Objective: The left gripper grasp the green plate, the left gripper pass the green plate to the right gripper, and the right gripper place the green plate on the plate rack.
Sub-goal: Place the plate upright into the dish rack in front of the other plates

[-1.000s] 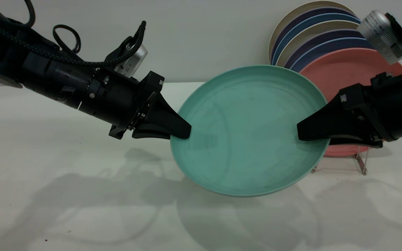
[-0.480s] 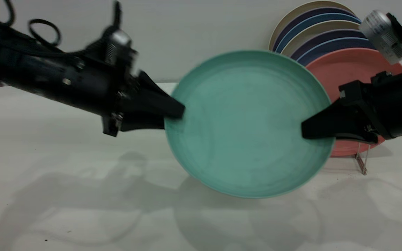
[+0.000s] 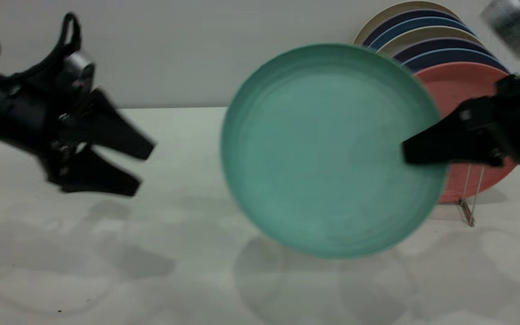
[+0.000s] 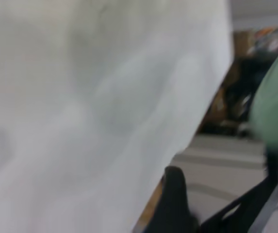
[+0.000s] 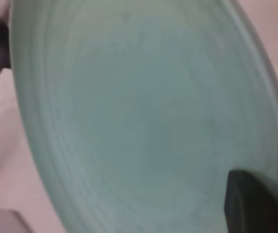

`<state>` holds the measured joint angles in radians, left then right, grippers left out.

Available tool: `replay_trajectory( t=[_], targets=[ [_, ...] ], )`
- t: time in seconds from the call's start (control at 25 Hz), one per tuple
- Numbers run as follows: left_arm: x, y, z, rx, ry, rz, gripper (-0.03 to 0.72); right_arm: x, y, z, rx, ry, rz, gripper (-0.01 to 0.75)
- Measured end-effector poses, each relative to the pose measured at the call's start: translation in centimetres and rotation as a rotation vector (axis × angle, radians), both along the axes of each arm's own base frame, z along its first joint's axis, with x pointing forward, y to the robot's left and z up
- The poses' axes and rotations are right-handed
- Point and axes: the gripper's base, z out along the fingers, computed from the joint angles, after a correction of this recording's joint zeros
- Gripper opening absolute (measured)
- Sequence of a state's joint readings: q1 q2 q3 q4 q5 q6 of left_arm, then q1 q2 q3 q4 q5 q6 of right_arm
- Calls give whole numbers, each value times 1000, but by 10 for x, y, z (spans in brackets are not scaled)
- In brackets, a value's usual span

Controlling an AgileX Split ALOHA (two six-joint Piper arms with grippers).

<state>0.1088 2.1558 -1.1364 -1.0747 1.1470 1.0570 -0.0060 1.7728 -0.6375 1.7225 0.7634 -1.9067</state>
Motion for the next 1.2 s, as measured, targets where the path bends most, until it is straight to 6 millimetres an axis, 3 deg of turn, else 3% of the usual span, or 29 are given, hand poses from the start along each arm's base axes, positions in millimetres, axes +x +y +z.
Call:
replay_trajectory(
  t=[0.16,0.36,0.52,0.72,1.0,1.2],
  targets=[
    [5,21,2,161,49,-69,595,6,-17,25,-273,-164,135,38],
    [19,36,12,364,105,-88,481,15,-27,76,-598,-420,382,38],
    [27,41,19,423,111,-74,458,25,-36,110,-804,-539,479,38],
    [27,42,18,436,115,-72,458,42,-47,138,-974,-602,425,38],
    [29,43,17,451,98,-54,456,56,-56,154,-1083,-666,325,38],
    [29,43,17,453,101,-47,456,67,-58,138,-1089,-637,323,38]
  ],
)
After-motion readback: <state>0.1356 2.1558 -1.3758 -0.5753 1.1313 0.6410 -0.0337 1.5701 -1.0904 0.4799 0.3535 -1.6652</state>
